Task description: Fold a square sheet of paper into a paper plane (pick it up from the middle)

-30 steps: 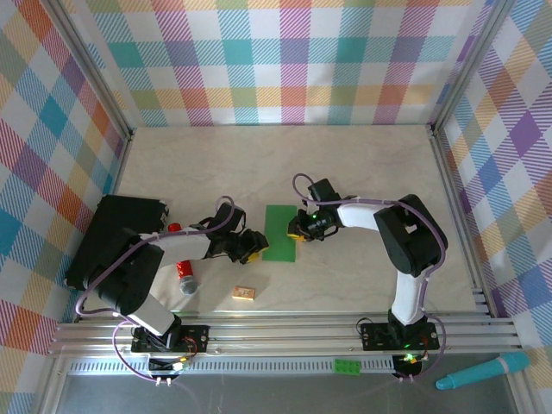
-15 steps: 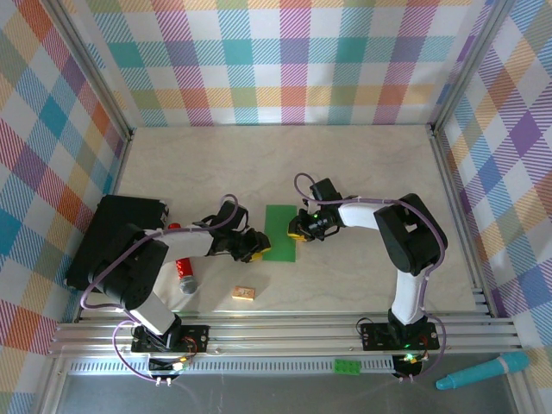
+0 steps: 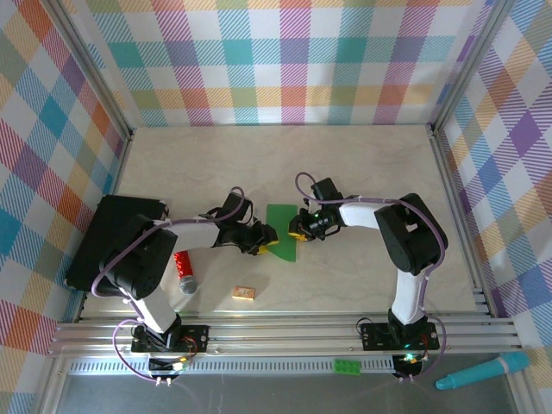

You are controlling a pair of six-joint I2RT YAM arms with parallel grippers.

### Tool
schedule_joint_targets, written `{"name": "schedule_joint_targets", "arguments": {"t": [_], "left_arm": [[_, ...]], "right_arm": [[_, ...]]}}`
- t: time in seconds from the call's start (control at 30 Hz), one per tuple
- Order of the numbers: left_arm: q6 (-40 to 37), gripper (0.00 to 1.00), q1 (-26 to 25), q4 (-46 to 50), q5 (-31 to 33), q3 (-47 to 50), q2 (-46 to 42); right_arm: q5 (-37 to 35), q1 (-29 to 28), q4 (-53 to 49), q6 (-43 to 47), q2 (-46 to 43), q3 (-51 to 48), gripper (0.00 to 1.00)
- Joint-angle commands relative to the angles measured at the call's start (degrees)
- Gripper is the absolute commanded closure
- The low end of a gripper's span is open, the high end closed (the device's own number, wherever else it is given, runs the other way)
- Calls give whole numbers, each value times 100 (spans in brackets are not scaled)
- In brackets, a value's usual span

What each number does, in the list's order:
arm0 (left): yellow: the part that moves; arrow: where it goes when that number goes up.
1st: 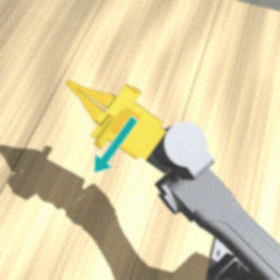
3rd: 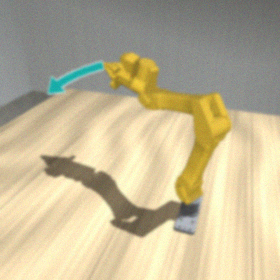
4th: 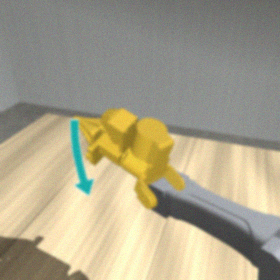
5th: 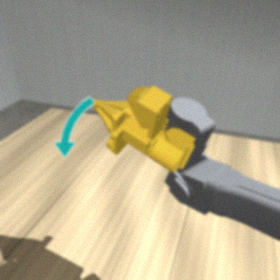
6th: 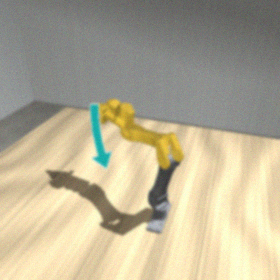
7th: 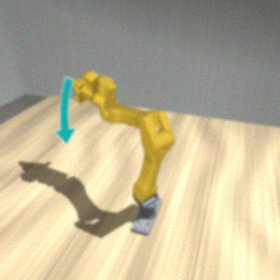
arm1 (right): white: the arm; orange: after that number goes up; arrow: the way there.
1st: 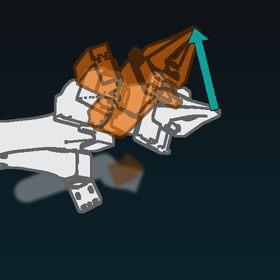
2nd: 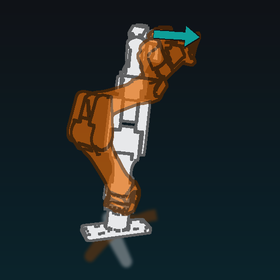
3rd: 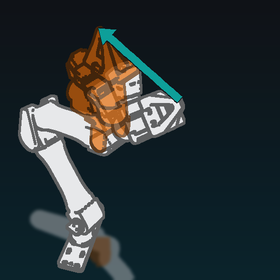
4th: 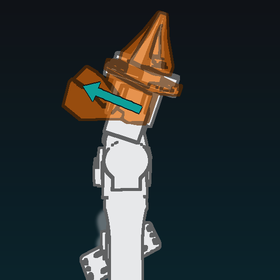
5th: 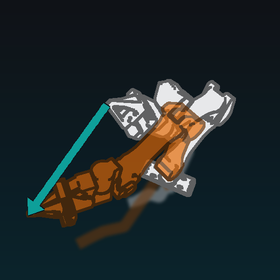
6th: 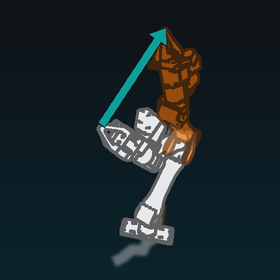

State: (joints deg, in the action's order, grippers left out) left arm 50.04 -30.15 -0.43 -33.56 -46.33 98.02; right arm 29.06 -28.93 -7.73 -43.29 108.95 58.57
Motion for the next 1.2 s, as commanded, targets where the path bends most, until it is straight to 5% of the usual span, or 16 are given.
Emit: {"name": "schedule_joint_targets", "arguments": {"t": [0.0, 0.37, 0.63, 0.77, 0.97, 1.17], "left_arm": [[-95, 65, 170, -136, -196, -187, 160], [-329, 75, 422, 36, -425, -381, 406], [-430, 92, 519, 4, -625, -585, 655], [-399, 100, 537, -16, -587, -590, 630], [182, 100, 537, -598, -283, -190, 330], [863, 100, 528, -1124, 242, 348, -133]], "right_arm": [[-186, 80, -154, 33, 171, -135, 76], [-103, 106, 19, 170, 80, -159, 74], [9, 107, 289, 456, -136, -179, 70], [-154, 115, 285, 775, -429, -143, 55], [-555, 115, 507, 1603, -1305, -361, 31], [-379, 43, 641, 2346, -1546, -495, 23]]}}
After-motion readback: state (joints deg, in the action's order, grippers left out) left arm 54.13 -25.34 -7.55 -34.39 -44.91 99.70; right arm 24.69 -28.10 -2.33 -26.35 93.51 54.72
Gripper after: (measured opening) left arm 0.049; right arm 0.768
